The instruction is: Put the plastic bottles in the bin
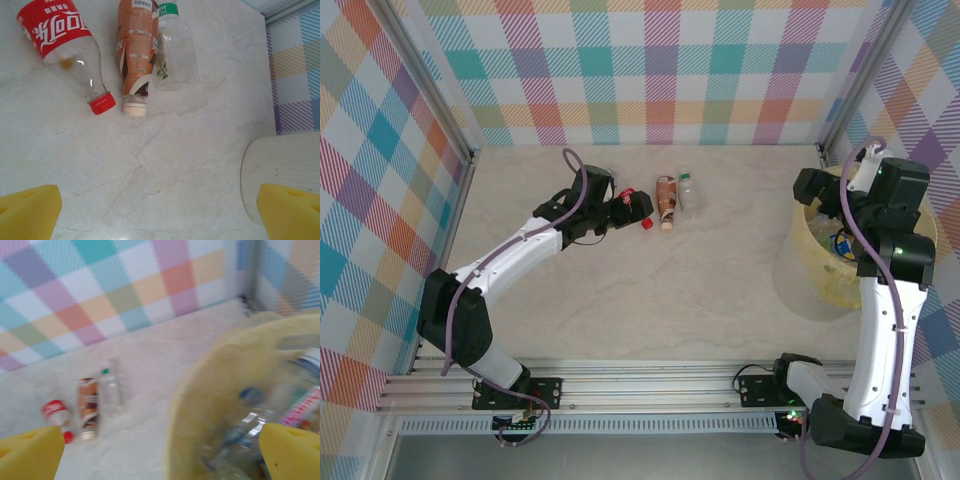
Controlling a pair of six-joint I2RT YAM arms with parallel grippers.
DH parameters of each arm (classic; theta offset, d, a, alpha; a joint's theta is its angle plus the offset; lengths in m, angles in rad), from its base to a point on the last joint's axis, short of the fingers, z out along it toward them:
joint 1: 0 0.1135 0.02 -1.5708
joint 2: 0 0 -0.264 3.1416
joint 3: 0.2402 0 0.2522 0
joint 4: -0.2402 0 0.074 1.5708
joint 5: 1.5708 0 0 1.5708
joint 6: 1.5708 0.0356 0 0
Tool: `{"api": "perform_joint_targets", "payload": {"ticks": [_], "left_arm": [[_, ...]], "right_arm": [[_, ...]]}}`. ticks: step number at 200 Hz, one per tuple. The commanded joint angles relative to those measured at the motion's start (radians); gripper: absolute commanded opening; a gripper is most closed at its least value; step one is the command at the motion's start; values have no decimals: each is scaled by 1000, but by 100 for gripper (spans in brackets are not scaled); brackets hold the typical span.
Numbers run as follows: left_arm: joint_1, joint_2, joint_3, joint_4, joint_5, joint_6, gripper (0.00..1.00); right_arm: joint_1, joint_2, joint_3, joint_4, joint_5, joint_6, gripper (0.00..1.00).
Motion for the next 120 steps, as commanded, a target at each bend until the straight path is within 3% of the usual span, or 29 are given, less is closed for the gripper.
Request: {"api": "perform_joint_targets", "payload": {"ticks": [1, 21, 35, 71, 120], "left_arm": [[8, 2, -16, -16, -39, -24, 100], [10, 8, -18, -19, -48, -28, 100], [10, 12, -20, -22, -53, -31, 100], [13, 23, -21, -19, -36, -35, 100], [13, 91, 2, -57, -111, -72, 100]], "right_arm": [[8, -11, -43, 163, -318, 68, 100], [48, -8, -75, 247, -460, 114, 100], [105, 5, -73, 267, -475, 118, 100], [292, 61, -58, 268, -355, 75, 100], [485, 175, -88, 331, -152, 116, 100]]}}
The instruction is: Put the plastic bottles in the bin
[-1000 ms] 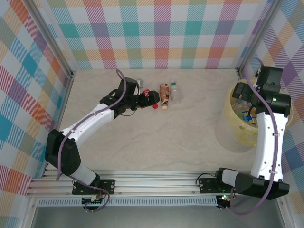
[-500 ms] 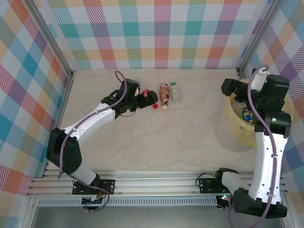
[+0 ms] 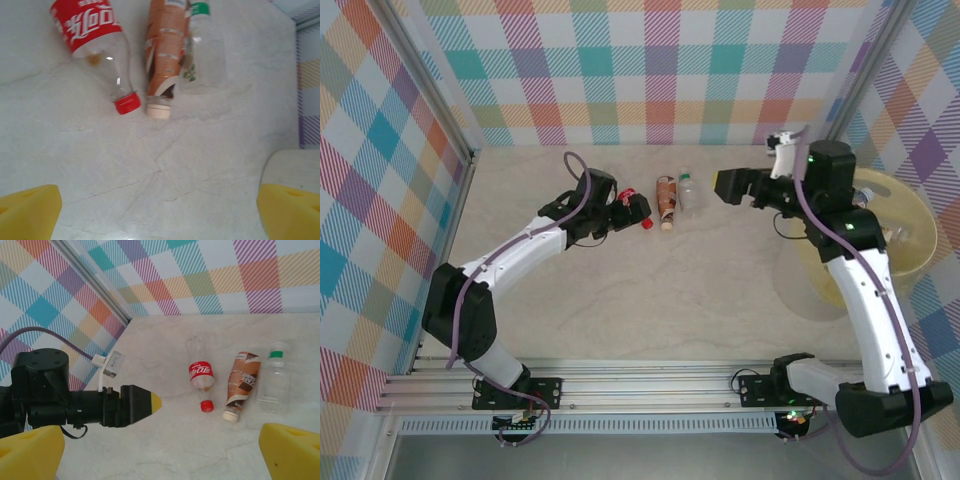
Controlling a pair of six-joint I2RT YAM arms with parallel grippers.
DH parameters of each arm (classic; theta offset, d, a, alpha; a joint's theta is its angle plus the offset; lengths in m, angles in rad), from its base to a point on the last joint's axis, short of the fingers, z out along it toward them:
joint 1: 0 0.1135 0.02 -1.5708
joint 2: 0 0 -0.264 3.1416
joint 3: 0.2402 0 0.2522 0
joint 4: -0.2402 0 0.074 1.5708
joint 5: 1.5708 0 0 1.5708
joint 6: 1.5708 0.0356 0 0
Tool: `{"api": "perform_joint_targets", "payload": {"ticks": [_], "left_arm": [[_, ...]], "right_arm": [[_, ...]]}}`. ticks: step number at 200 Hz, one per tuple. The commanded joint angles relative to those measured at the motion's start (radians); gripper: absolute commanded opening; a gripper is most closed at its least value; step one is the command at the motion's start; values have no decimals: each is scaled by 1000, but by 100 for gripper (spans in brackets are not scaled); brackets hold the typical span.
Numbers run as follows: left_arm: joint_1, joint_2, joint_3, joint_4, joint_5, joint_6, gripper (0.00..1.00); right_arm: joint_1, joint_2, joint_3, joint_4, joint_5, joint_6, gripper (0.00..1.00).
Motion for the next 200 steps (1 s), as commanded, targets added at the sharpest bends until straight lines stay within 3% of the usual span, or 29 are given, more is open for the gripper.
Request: {"api": "perform_joint_targets", "payload": {"ticks": [1, 37, 97, 126, 149, 200], "left_arm": [[7, 47, 9, -34, -45, -32, 100], [6, 188, 121, -85, -132, -61, 100], [-13, 452, 379, -151, -218, -95, 100], [-20, 533, 463, -217, -376, -184, 100], [-20, 567, 472, -169, -456, -209, 100], [-17, 731, 637, -185, -469, -140, 99]], "right_arm": [[72, 52, -19, 67, 131, 26, 100], [149, 136, -15, 74, 273, 55, 100], [158, 131, -40, 73, 287, 65, 100], [158, 110, -62, 61, 303, 57, 100], [158, 104, -63, 46, 307, 48, 100], [159, 95, -64, 29, 313, 37, 100]]}}
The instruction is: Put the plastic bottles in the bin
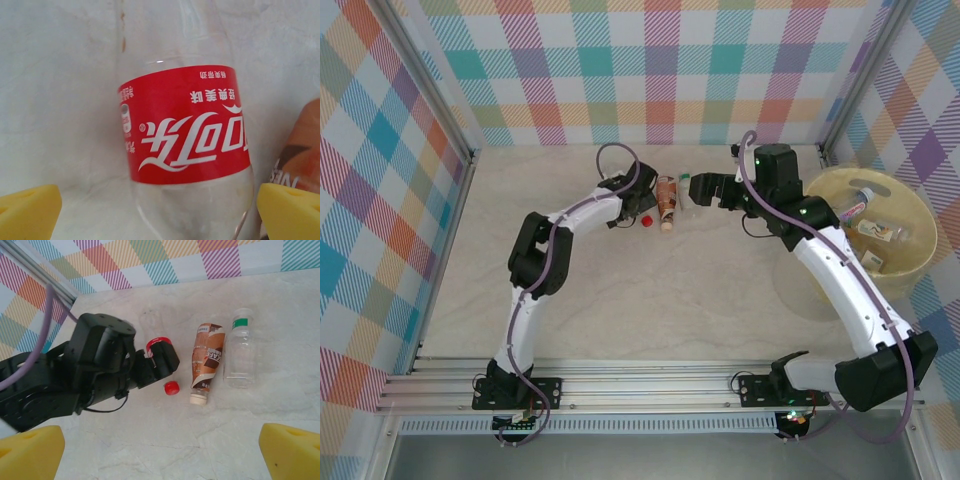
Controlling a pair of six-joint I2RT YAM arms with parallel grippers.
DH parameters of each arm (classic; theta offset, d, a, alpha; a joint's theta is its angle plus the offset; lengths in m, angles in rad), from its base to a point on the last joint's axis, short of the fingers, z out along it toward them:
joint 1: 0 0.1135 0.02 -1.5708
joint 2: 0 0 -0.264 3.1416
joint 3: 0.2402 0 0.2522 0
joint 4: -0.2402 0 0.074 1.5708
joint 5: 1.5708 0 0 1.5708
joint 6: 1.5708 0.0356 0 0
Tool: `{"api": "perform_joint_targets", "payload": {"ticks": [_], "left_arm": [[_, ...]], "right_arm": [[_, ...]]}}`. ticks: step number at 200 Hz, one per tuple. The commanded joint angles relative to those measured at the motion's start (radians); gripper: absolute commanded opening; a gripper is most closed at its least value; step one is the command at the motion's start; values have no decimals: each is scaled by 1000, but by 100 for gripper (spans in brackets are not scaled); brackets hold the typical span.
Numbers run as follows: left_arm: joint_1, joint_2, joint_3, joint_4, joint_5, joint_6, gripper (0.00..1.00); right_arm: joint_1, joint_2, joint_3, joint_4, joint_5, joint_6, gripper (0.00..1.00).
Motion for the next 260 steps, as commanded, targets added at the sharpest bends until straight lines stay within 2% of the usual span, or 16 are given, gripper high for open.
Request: {"api": "perform_joint_targets", "payload": {"ticks": [1, 70, 111, 165, 198, 260], "left_arm": [[-2, 60, 61, -24, -43, 32, 99], [19, 124, 94, -4, -87, 108, 89], [19, 100, 58, 26, -76, 169, 76], [20, -29, -133, 121, -4, 218, 61], [6, -164, -327, 185, 54, 243, 54], [-42, -434, -671, 347, 170, 335, 49]], "right_arm": [[8, -25, -3, -8, 10, -13, 100], [8, -16, -6, -16, 2, -4, 100], [8, -16, -14, -20, 2, 2, 100], [8, -39, -54, -23, -3, 16, 100], [8, -54, -84, -19, -11, 22, 100], [10, -59, -132, 46, -57, 72, 100]]}}
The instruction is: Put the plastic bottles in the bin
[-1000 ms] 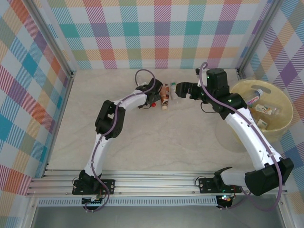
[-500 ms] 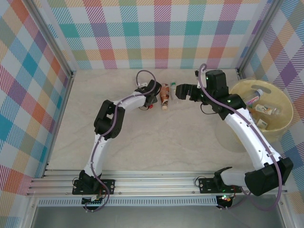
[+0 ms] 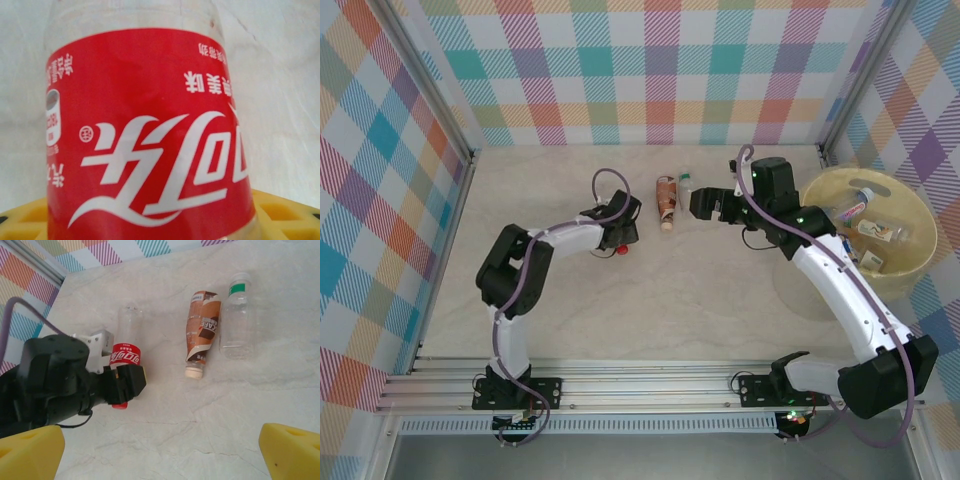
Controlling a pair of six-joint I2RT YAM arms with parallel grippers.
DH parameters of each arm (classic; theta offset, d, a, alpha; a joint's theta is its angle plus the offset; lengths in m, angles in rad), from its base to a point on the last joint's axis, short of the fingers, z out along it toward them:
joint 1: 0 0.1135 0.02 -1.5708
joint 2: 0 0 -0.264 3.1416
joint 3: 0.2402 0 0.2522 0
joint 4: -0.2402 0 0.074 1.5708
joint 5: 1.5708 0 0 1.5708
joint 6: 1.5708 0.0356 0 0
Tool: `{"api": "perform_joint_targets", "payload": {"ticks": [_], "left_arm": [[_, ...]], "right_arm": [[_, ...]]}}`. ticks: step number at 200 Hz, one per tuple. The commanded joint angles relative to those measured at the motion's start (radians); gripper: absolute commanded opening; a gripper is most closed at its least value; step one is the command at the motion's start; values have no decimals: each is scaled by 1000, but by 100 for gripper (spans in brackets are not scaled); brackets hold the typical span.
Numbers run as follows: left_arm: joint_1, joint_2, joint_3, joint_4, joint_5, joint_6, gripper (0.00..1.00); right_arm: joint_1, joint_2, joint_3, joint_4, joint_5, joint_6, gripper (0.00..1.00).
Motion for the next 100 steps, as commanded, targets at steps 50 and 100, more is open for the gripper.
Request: {"api": "perform_joint_targets", "payload": {"ticks": [50, 100], "left_arm": [[-33, -326, -312, 198, 210, 110, 48], [-37, -487, -392, 281, 351, 157, 47]], "right_arm": [[6, -33, -73, 156, -68, 97, 100], [6, -38, -92, 228, -123, 174, 100]]}}
